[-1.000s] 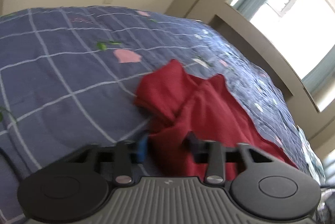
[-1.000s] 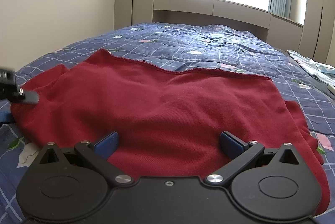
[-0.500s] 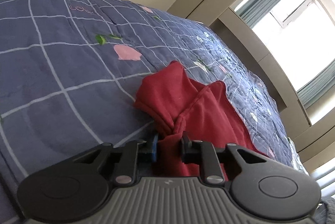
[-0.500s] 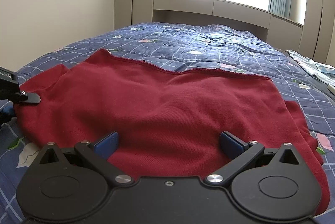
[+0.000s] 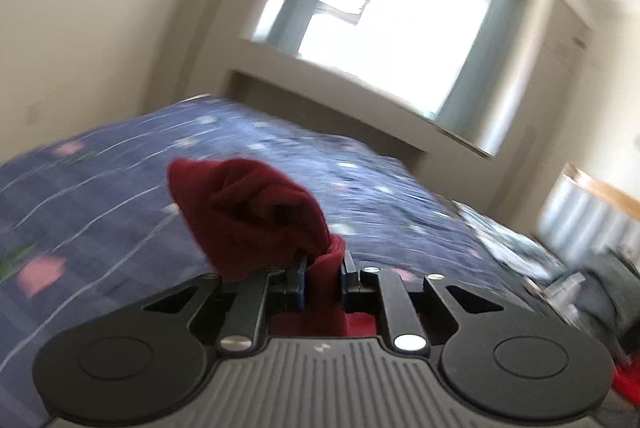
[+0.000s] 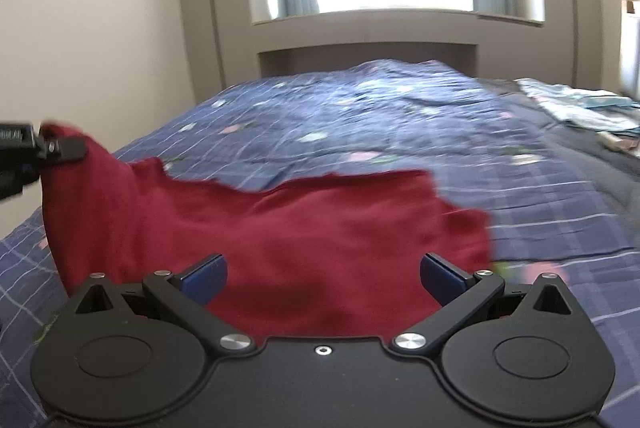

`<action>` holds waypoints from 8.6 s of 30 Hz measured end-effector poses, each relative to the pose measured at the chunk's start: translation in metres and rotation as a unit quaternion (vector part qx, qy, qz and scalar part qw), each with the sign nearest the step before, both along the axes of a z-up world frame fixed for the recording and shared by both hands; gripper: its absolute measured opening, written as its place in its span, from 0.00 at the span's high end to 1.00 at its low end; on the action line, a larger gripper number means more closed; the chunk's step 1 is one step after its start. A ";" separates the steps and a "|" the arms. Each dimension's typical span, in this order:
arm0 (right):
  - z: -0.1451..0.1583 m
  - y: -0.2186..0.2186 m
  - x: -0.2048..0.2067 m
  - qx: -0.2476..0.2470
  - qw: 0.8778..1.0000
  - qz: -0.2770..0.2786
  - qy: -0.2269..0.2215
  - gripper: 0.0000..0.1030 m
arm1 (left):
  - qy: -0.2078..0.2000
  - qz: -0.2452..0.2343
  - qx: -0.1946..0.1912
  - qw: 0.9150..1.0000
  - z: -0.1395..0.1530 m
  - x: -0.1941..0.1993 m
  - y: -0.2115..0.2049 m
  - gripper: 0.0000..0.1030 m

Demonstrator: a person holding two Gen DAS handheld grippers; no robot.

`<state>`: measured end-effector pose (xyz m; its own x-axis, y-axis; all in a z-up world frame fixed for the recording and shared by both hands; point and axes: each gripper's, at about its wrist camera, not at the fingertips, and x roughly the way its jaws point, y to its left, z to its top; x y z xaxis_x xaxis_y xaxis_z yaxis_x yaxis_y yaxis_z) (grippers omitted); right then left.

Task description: Fold small clothes

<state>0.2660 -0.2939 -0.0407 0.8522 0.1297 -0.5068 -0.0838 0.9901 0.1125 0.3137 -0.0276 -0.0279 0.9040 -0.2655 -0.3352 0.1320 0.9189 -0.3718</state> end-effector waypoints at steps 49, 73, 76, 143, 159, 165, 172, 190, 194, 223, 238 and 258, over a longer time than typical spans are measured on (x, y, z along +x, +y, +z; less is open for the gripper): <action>-0.021 -0.133 0.062 0.168 0.983 -0.029 0.074 0.95 | -0.005 -0.261 0.263 0.929 -0.043 -0.084 -0.178 0.93; -0.009 -0.132 0.035 0.060 0.994 -0.095 0.002 0.13 | 0.043 -0.220 0.110 0.968 -0.028 -0.071 -0.128 0.03; 0.003 -0.110 0.017 0.041 0.995 -0.085 -0.027 0.01 | 0.047 -0.133 0.076 0.987 -0.024 -0.056 -0.108 0.00; -0.058 -0.111 0.103 -0.049 0.990 -0.126 0.041 0.01 | 0.171 0.047 0.128 0.976 -0.099 0.098 -0.106 0.00; -0.032 -0.134 0.044 0.141 0.983 -0.117 0.013 0.01 | 0.185 -0.037 0.048 0.981 -0.066 0.076 -0.077 0.00; -0.051 -0.115 0.021 0.127 0.987 -0.089 0.039 0.01 | 0.188 -0.072 0.072 0.977 -0.088 0.058 -0.078 0.00; -0.047 -0.113 0.012 0.130 0.986 -0.095 0.034 0.01 | 0.200 -0.077 0.054 0.975 -0.081 0.058 -0.073 0.00; -0.052 -0.098 0.011 0.209 0.978 -0.001 0.023 0.13 | 0.228 -0.163 -0.002 0.960 -0.094 0.074 -0.071 0.00; -0.055 -0.103 0.008 0.222 0.975 -0.018 0.020 0.26 | 0.235 -0.166 -0.004 0.958 -0.093 0.077 -0.069 0.00; -0.023 -0.078 -0.001 0.135 0.990 -0.013 -0.027 0.74 | 0.200 -0.173 0.092 0.960 -0.029 0.062 -0.099 0.72; 0.025 0.016 0.068 0.095 0.991 0.063 -0.075 0.75 | 0.150 -0.092 0.109 0.978 0.009 0.087 -0.009 0.72; -0.020 0.115 0.113 0.069 0.992 0.103 -0.019 0.73 | 0.186 -0.035 0.071 0.979 -0.054 0.110 0.088 0.69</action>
